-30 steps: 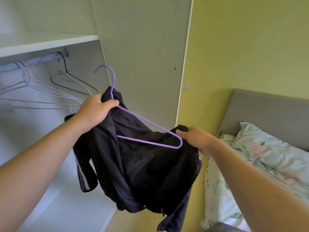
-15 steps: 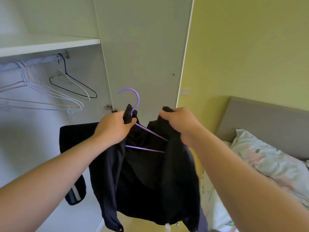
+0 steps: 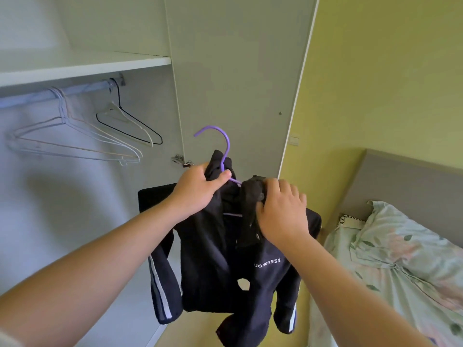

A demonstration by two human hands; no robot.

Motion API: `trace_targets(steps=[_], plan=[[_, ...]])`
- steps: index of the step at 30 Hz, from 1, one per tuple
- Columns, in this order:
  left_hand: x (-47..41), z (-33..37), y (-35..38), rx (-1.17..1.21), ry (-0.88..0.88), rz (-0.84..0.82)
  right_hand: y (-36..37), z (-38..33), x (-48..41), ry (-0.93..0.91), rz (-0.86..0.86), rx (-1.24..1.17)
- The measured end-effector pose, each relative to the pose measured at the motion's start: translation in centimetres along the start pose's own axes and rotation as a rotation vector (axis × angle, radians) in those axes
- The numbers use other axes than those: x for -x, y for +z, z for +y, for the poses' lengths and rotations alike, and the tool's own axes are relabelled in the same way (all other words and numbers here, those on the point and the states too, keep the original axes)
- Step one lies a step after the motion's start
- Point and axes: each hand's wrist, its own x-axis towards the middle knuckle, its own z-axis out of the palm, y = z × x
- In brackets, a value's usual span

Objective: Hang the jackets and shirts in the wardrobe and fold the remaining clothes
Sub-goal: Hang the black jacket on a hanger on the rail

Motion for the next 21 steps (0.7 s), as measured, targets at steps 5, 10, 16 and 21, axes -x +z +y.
trace_targets(steps=[5, 10, 16, 21], plan=[[-0.7, -0.3, -0.6, -0.118, 0.063, -0.033, 1.5, 0.0, -1.2, -0.08, -0.178, -0.033], [-2.8, -2.2, -3.9, -0.273, 0.094, 0.162, 3.2, -1.5, -2.5, 0.04, -0.269, -0.035], [1.5, -4.7, -5.8, -0.294, 0.07, 0.542, 3.9, -2.4, -4.5, 0.241, -0.363, -0.085], [6.4, -6.8, -2.2, -0.361, 0.052, 0.246, 3.7, -3.9, -5.2, 0.111, -0.195, -0.097]])
